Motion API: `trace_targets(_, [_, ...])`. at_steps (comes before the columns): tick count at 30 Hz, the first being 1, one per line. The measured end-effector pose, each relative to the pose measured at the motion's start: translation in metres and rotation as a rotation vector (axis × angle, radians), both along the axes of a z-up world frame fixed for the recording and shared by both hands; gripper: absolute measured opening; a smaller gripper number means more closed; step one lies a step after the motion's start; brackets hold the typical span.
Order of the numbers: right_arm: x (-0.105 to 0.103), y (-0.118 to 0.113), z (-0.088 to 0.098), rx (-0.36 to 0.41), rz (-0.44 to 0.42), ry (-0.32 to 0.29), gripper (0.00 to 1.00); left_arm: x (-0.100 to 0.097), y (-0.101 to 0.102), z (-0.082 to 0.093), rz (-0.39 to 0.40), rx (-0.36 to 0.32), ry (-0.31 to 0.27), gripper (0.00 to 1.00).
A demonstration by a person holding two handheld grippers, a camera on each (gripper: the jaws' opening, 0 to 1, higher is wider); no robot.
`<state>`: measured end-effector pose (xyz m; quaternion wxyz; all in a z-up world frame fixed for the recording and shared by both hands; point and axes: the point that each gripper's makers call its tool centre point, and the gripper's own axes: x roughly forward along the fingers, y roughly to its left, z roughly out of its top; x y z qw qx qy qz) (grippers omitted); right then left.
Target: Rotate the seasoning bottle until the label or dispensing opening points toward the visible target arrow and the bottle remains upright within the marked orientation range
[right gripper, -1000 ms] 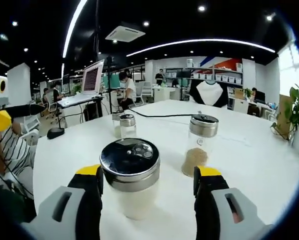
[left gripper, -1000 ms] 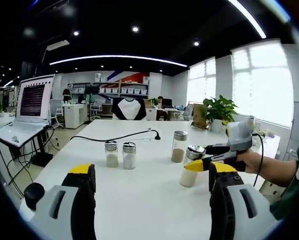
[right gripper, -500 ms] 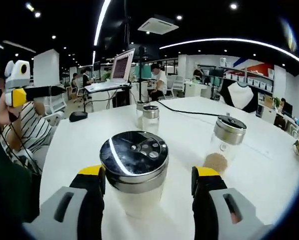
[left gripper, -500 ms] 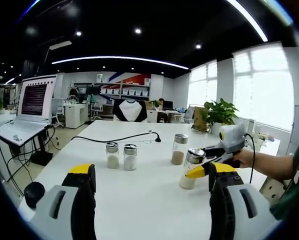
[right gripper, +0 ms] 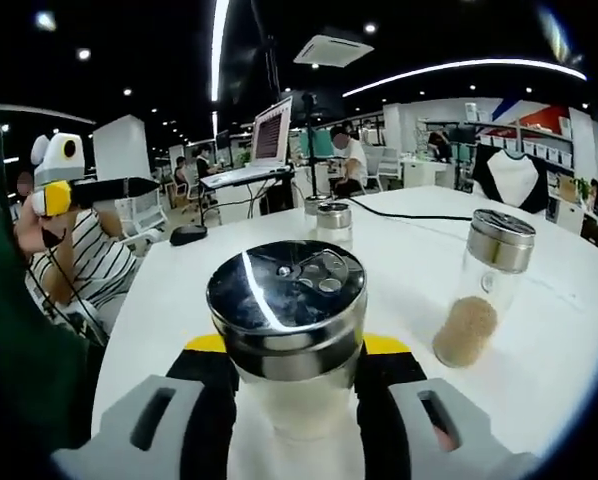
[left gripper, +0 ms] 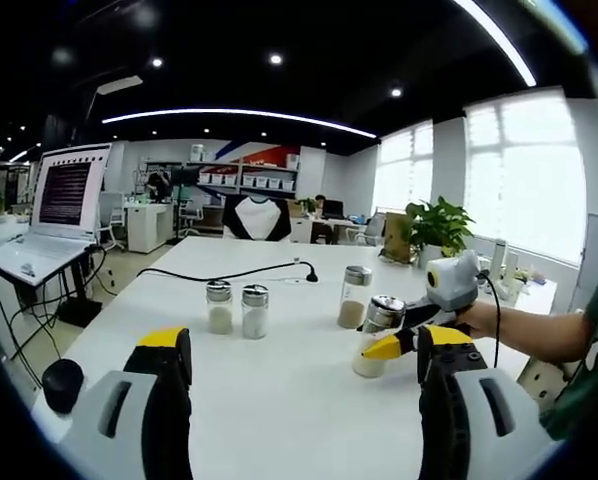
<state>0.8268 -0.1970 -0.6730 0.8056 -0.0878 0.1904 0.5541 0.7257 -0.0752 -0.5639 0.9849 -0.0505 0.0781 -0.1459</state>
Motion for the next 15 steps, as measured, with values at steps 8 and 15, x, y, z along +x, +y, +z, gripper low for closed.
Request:
trace_targets(8, [0.0013,-0.0019,0.0005,0.004,-0.011,-0.017,0.44,0.001,-0.0025,-0.0011,-0.008,-0.004,0.004,0.99])
trace_targets(15, [0.002,-0.003,0.0007,0.006,-0.014,-0.022,0.44,0.0023,-0.0018,-0.0012,-0.007,0.006,0.005,1.0])
